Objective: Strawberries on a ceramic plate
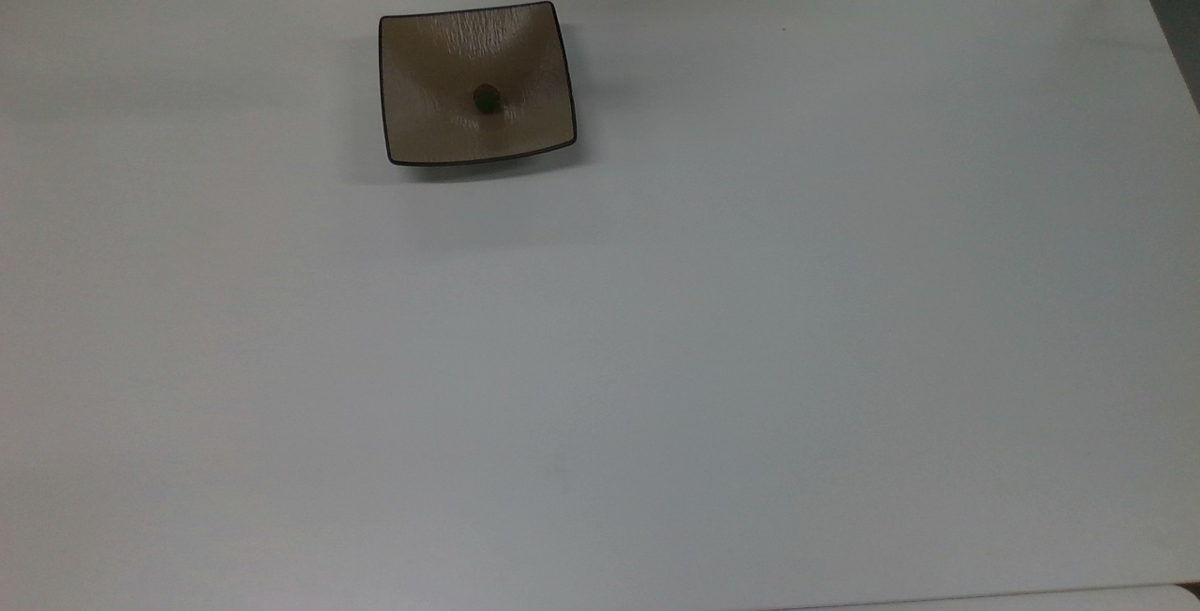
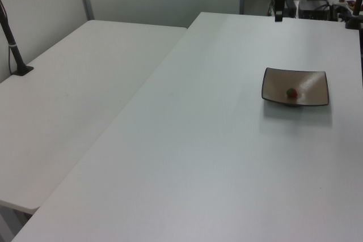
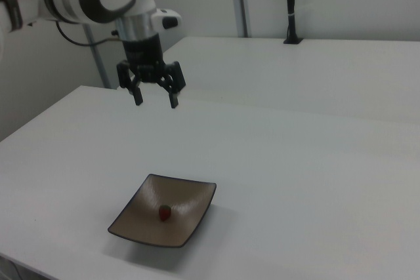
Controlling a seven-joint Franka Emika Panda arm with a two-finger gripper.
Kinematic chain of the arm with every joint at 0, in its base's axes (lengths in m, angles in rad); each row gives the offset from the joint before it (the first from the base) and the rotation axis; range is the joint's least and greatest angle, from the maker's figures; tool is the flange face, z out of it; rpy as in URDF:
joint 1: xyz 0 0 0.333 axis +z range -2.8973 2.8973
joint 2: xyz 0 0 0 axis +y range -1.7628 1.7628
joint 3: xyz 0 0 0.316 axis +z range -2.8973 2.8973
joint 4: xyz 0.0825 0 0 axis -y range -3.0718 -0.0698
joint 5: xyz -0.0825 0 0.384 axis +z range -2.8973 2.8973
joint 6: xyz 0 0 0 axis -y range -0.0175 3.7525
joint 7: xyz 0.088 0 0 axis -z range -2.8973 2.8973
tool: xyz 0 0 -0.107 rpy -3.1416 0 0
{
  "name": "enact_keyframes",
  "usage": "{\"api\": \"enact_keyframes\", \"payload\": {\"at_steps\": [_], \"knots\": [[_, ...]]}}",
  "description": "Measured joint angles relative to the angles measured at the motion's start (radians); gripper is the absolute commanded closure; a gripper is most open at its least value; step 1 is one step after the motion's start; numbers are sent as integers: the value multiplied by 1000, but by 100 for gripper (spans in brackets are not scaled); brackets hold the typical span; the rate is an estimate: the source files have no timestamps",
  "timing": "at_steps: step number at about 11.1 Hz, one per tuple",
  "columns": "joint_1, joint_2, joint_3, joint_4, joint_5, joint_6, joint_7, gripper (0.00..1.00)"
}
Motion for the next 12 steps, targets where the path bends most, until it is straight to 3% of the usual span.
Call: {"api": "enact_keyframes", "payload": {"at_steps": [6,12], "knots": [[4,-26,63,10,80,27,68,0],[-1,-21,61,5,88,103,69,0]]}}
